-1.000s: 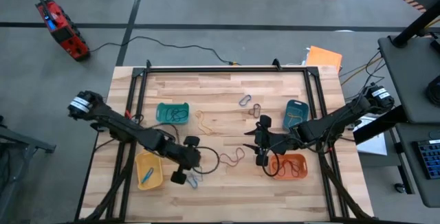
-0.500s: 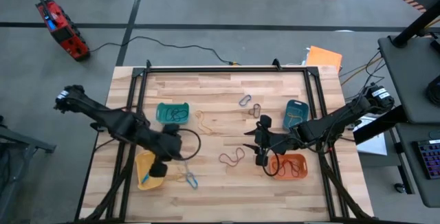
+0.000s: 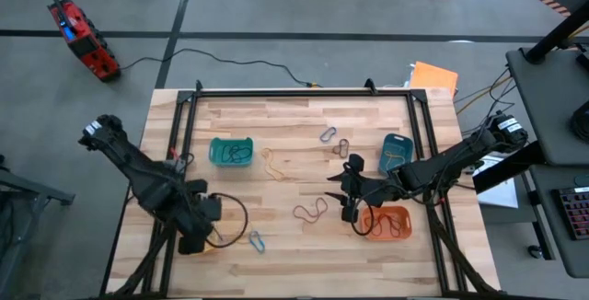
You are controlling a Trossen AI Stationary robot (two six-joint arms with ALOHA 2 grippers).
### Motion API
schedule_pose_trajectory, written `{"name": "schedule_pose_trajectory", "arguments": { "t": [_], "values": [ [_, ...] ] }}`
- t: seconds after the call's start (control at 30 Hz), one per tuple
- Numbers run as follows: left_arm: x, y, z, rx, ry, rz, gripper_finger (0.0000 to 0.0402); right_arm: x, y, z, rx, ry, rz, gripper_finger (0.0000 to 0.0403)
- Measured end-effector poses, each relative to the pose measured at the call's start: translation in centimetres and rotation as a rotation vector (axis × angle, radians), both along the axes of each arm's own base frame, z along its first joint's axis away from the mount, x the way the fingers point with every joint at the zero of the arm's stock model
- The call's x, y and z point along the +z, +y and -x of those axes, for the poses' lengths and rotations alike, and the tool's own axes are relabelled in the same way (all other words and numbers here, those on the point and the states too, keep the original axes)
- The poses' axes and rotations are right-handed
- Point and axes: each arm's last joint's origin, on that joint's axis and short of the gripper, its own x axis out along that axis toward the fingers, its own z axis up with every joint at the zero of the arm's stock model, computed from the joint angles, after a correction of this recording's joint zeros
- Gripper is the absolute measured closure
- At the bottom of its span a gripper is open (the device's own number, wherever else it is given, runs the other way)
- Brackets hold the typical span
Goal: Sort rubber bands into baskets
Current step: Put the blue rubber band into the yellow bin
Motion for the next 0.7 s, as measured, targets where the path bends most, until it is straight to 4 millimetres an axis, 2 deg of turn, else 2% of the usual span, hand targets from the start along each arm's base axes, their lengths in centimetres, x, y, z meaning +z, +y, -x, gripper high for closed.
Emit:
{"name": "schedule_pose_trajectory", "arguments": {
  "t": [0.2, 0.33, 0.57, 0.7],
  "values": [
    [-2.8, -0.2, 1.1, 0.06, 0.153, -0.115, 0.0401, 0.0, 0.0, 0.0, -0.001, -0.006, -0.003, 0.0218],
    [-4.2, 0.0, 1.7, 0.064, 0.269, -0.126, 0.0401, 0.0, 0.0, 0.0, 0.0, -0.005, -0.003, 0.0218],
    [-5.9, 0.5, 2.1, 0.067, 0.316, -0.171, 0.0401, 0.0, 0.0, 0.0, 0.001, -0.005, -0.003, 0.0218],
    [-6.2, 0.5, 2.2, 0.08, 0.321, -0.183, 0.0401, 0.0, 0.0, 0.0, 0.002, -0.004, -0.003, 0.0218]
  ]
}}
